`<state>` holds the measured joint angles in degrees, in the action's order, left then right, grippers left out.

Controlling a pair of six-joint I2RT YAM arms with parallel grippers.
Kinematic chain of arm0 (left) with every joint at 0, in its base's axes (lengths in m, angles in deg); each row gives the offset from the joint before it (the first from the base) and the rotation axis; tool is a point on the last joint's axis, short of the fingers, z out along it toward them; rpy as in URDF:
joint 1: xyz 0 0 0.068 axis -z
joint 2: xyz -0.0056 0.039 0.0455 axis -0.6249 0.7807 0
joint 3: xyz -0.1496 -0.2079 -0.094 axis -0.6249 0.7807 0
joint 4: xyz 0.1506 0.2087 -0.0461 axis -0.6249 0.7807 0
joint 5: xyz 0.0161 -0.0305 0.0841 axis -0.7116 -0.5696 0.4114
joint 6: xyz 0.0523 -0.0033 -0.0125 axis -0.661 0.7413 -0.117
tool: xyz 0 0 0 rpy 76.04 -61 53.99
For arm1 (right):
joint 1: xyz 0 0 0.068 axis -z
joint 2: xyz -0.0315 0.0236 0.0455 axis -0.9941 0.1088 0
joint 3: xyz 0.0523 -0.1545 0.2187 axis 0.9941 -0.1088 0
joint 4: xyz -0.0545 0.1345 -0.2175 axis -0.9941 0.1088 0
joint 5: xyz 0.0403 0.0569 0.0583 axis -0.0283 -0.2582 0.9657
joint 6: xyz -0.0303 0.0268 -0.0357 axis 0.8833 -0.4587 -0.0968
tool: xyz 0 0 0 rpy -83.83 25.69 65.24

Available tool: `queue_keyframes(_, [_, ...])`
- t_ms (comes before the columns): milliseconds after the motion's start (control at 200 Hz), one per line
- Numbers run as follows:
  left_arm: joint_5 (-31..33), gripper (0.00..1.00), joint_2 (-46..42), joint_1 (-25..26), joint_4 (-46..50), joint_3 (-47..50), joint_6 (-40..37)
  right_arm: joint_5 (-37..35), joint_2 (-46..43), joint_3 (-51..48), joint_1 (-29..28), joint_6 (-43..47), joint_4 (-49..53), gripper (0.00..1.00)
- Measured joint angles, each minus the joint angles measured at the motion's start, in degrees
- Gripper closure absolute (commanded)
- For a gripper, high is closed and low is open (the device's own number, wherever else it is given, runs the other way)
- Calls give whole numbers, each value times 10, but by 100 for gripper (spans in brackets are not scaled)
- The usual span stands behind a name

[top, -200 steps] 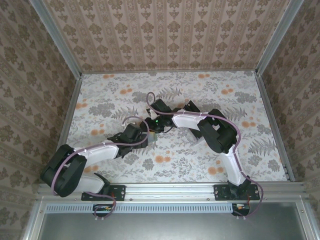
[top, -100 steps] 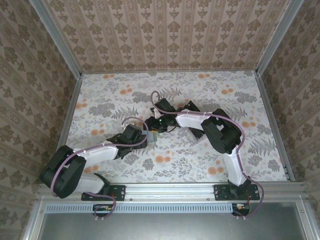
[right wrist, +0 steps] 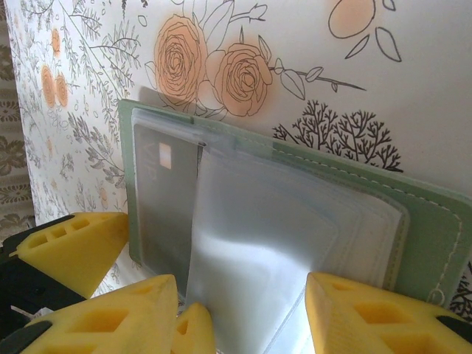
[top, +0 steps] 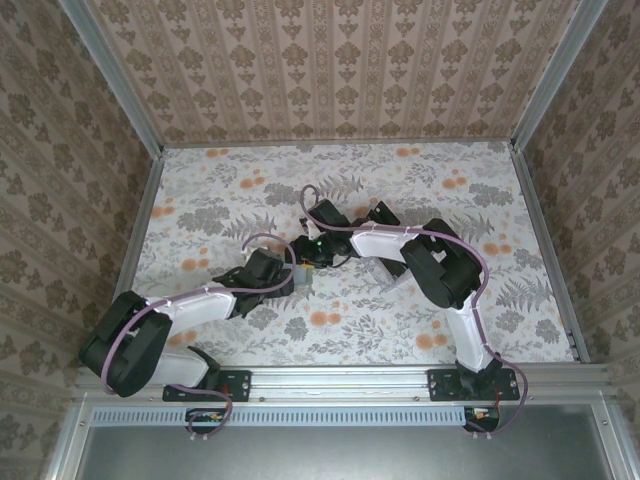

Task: Put the credit cards into the card holder
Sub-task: Flip over the card slot on the card holder.

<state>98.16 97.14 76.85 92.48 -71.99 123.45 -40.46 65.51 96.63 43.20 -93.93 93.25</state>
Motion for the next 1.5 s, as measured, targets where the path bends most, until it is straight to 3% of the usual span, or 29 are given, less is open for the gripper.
queue_keyframes(1115, [-11, 0, -12, -10, -14, 11, 0, -10, -9, -15, -12, -37, -4, 49])
queue_keyframes(1500, [-15, 0, -148, -48, 35, 30, 9, 0, 11, 10, -10, -69, -9, 49])
